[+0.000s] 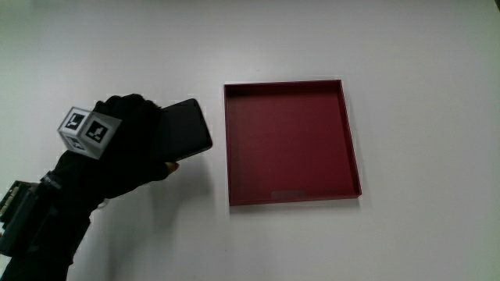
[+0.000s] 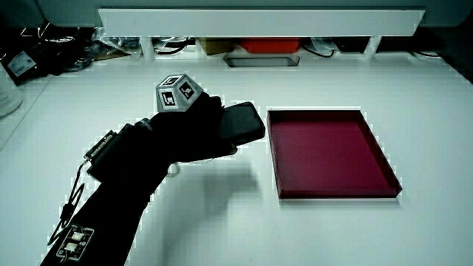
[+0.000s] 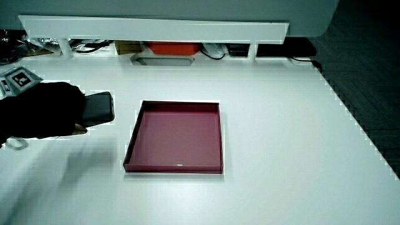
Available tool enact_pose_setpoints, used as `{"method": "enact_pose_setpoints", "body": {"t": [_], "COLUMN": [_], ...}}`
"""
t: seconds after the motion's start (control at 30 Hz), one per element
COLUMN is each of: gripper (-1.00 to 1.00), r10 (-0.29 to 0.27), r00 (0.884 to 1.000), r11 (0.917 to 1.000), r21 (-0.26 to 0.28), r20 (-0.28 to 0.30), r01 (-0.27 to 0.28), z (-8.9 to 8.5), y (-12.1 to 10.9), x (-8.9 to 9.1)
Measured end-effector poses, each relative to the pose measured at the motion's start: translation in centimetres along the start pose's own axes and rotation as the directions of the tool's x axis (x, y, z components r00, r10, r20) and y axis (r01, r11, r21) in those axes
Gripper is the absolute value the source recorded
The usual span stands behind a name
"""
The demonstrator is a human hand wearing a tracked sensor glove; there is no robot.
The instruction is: Place battery on desk
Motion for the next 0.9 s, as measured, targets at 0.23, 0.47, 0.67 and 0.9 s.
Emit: {"method": "enact_pose_setpoints", "body": {"t": [0.23, 0.47, 0.67, 0.9], "gripper": [0.00, 0.00, 0.00, 0.00], "r10": [0.132, 0.213, 0.246, 0.269], "r00": [0.990, 0.976, 0.969, 0.963], "r11": [0.9880, 0.9699, 0.9601, 0.9511], "r21": [-0.075, -0.112, -0.129, -0.150], "r20": [-0.050, -0.040, -0.034, -0.030], "r01": [-0.135, -0.216, -0.248, -0.270], "z": [-1.9, -3.6, -4.6, -5.6], "y": [-0.4, -0.4, -0.4, -0.4], "x": [-3.9, -6.3, -7.6, -8.5]}}
